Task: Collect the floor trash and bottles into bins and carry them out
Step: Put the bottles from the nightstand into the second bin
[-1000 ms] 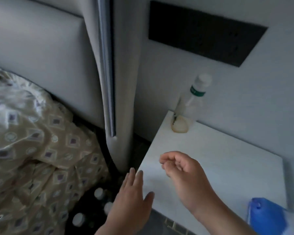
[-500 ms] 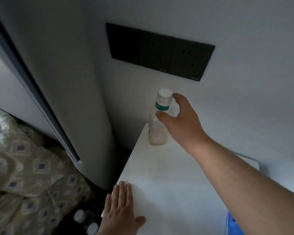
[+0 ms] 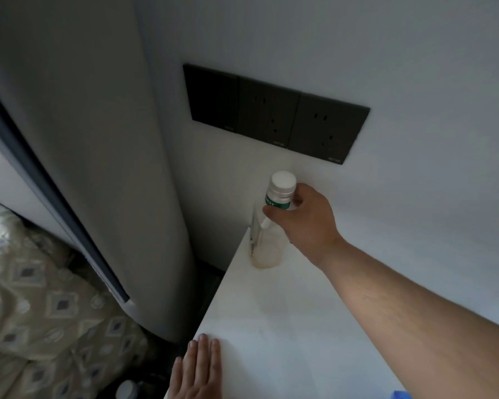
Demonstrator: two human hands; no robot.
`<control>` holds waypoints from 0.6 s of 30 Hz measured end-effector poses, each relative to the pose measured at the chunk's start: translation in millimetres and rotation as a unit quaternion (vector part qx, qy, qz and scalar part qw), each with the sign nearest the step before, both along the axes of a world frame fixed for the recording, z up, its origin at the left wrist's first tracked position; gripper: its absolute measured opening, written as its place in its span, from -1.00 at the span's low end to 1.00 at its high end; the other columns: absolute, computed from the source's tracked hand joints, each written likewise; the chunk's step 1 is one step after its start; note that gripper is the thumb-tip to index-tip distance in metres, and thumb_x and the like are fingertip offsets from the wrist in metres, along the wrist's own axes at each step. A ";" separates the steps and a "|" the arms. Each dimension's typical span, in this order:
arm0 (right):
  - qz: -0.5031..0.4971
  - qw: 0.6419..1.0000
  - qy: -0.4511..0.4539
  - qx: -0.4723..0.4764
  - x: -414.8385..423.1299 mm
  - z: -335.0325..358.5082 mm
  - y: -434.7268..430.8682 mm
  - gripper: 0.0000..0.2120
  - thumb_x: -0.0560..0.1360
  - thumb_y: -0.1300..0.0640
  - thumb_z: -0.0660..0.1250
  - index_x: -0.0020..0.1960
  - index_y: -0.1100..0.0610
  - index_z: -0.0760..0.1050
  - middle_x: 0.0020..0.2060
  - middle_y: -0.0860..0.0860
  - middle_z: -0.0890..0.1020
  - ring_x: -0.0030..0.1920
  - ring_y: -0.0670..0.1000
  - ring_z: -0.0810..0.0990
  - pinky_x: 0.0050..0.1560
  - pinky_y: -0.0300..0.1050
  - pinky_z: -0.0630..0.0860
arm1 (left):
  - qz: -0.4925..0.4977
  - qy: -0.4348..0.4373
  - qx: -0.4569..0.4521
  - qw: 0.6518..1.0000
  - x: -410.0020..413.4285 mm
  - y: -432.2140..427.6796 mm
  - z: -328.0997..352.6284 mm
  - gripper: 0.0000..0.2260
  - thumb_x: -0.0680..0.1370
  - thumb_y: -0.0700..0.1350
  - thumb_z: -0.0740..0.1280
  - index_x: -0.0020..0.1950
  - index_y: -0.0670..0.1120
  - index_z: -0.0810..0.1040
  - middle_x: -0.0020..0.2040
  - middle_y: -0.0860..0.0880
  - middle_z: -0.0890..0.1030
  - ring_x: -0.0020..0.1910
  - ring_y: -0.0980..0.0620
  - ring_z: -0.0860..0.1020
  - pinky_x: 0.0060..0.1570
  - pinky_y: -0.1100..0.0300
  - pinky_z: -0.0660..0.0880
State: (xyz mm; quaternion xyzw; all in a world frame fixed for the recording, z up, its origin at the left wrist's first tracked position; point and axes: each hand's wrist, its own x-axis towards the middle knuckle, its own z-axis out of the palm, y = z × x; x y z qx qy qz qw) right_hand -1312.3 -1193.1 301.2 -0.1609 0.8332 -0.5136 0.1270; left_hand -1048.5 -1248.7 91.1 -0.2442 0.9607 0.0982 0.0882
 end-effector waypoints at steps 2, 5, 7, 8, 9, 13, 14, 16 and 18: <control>-0.014 0.999 -0.018 -0.023 4.2 3.6 4.3 -0.64 0.35 0.06 0.51 0.09 -0.02 0.50 -0.07 -0.21 0.57 -0.01 -0.14 0.55 0.09 0.13 0.58 | 0.012 -0.016 0.012 1.000 -1.7 13.5 2.6 -0.27 0.27 0.22 0.32 0.34 -0.13 0.35 0.15 -0.15 0.64 0.03 -0.13 0.67 0.06 -0.02 0.37; -0.024 0.997 -0.049 -0.054 12.7 12.2 9.1 -0.63 0.35 0.12 0.51 0.11 -0.02 0.52 -0.05 -0.26 0.58 -0.02 -0.22 0.55 0.11 0.12 0.58 | 0.027 -0.020 0.052 0.998 -6.2 8.0 10.3 -0.17 0.35 0.45 0.00 0.34 -0.16 0.34 0.25 -0.18 0.57 0.21 -0.17 0.56 0.17 -0.03 0.31; -0.022 0.995 -0.064 -0.080 19.2 19.7 12.9 -0.64 0.34 0.15 0.51 0.09 -0.03 0.54 -0.04 -0.20 0.64 -0.05 -0.23 0.59 0.09 0.05 0.60 | 0.017 -0.010 0.087 0.996 -5.9 4.9 13.4 -0.09 0.37 0.48 -0.12 0.51 -0.14 0.16 0.47 -0.15 0.30 0.51 -0.08 0.18 0.42 0.02 0.10; -0.019 0.994 -0.068 -0.088 23.0 22.7 13.9 -0.66 0.34 0.16 0.52 0.07 -0.03 0.55 -0.05 -0.18 0.65 -0.08 -0.24 0.61 0.06 0.00 0.61 | -0.002 -0.006 0.104 0.995 -4.8 3.3 13.8 -0.06 0.36 0.49 -0.11 0.55 -0.11 0.05 0.55 -0.11 0.12 0.55 -0.03 0.00 0.47 0.06 -0.04; -0.018 0.993 -0.070 -0.091 26.8 25.4 14.9 -0.67 0.34 0.16 0.52 0.06 -0.03 0.56 -0.06 -0.17 0.67 -0.11 -0.25 0.63 0.03 -0.03 0.61 | -0.016 0.018 0.111 0.994 -3.8 2.6 12.0 -0.04 0.34 0.50 -0.07 0.56 -0.10 -0.02 0.58 -0.07 -0.01 0.56 0.00 -0.09 0.47 0.07 -0.12; -0.013 0.994 -0.066 -0.085 46.2 39.8 15.2 -0.66 0.33 0.16 0.52 0.08 0.00 0.57 -0.08 -0.16 0.69 -0.15 -0.28 0.63 -0.16 -0.21 0.54 | -0.012 0.058 0.113 0.992 -11.1 6.3 16.0 0.19 0.03 0.43 0.18 0.55 -0.09 -0.03 0.57 -0.10 -0.03 0.55 0.02 -0.20 0.47 0.07 -0.18; -0.006 0.995 -0.063 -0.082 52.0 44.2 14.1 -0.66 0.33 0.18 0.52 0.07 0.01 0.58 -0.09 -0.16 0.69 -0.17 -0.29 0.63 -0.21 -0.28 0.51 | -0.004 0.058 0.111 0.992 -14.3 4.1 21.9 0.19 0.03 0.42 0.21 0.53 -0.16 0.02 0.56 -0.13 0.06 0.54 0.03 -0.21 0.47 0.04 -0.12; 0.011 0.995 -0.059 -0.084 66.4 52.9 11.2 -0.68 0.33 0.21 0.52 0.05 0.04 0.59 -0.12 -0.13 0.70 -0.19 -0.29 0.64 -0.29 -0.40 0.48 | 0.000 0.081 0.066 0.995 -15.2 0.0 28.5 0.11 0.25 0.38 0.24 0.49 -0.21 -0.23 0.54 -0.07 -0.18 0.49 0.10 -0.28 0.48 0.02 -0.13; 0.028 0.994 -0.054 -0.095 84.6 60.0 8.9 -0.71 0.33 0.26 0.51 0.02 0.06 0.61 -0.14 -0.10 0.72 -0.15 -0.24 0.66 -0.21 -0.40 0.50 | -0.025 0.090 0.077 0.993 -12.4 -6.6 39.8 -0.04 0.34 0.34 0.20 0.48 -0.13 -0.23 0.43 0.02 -0.30 0.48 0.12 -0.15 0.46 0.10 -0.20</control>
